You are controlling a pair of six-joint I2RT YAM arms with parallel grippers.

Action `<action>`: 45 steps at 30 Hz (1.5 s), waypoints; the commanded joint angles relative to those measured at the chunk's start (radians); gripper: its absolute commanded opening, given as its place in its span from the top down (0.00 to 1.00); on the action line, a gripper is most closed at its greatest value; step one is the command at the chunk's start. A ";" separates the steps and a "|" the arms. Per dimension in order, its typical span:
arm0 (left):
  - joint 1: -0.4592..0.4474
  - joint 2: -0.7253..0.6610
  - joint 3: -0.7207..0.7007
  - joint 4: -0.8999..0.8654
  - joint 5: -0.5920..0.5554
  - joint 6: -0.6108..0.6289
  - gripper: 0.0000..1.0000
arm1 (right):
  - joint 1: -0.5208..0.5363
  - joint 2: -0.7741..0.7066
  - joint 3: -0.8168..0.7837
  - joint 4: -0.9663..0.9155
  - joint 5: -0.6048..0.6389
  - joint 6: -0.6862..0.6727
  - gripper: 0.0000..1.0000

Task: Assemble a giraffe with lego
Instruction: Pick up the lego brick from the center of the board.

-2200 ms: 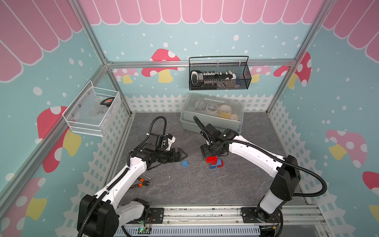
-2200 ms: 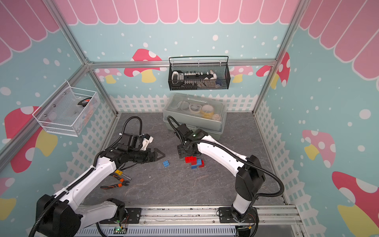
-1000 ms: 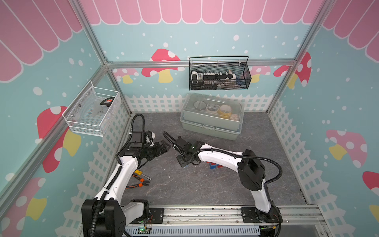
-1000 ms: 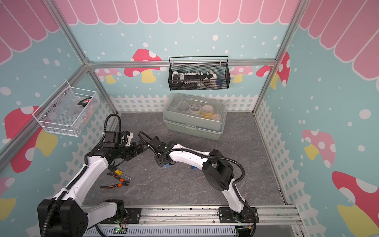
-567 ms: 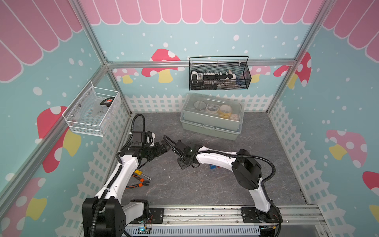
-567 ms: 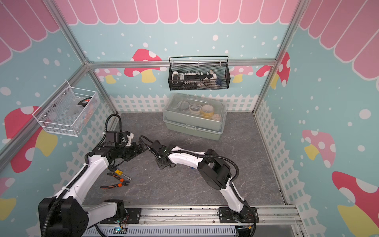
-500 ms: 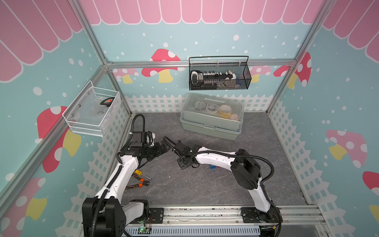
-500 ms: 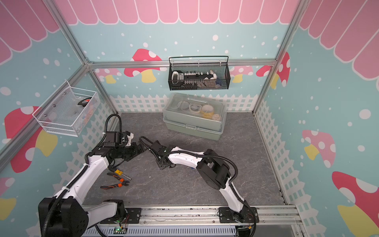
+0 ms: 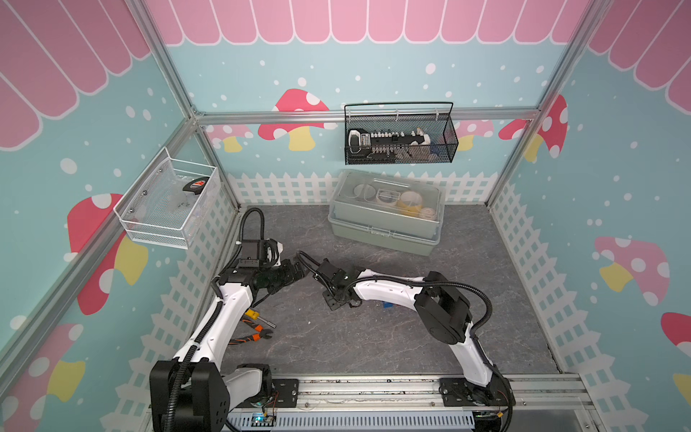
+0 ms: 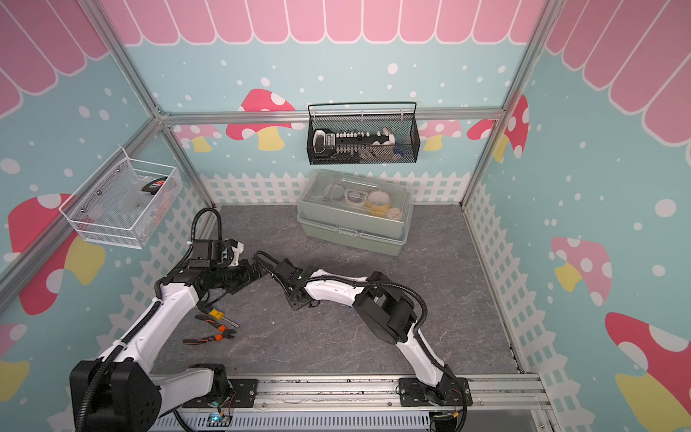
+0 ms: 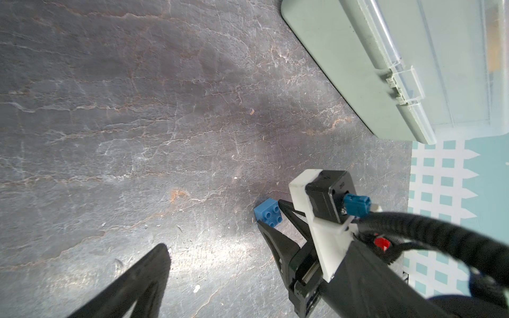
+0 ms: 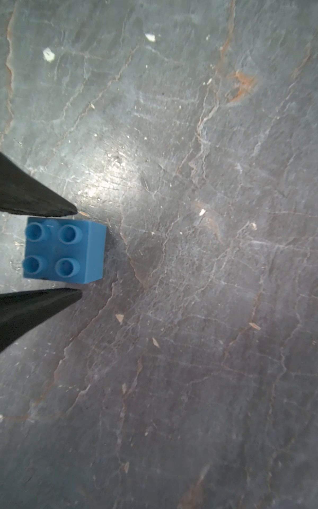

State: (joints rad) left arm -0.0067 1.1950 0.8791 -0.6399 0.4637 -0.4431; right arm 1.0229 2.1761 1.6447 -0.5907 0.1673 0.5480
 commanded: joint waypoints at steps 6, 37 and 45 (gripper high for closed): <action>0.005 0.000 -0.003 -0.012 0.000 -0.010 0.01 | 0.006 0.022 0.001 -0.001 0.013 0.000 0.62; -0.147 0.003 -0.007 -0.020 0.022 0.015 0.01 | -0.022 -0.254 0.184 -0.462 0.133 0.106 0.73; -0.238 -0.003 -0.002 -0.017 0.041 0.030 0.01 | -0.053 -0.348 0.166 -0.571 0.170 0.134 0.73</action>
State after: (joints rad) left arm -0.2230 1.2007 0.8783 -0.6514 0.4908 -0.4347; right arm 0.9787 1.8683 1.8149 -1.0744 0.3031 0.6540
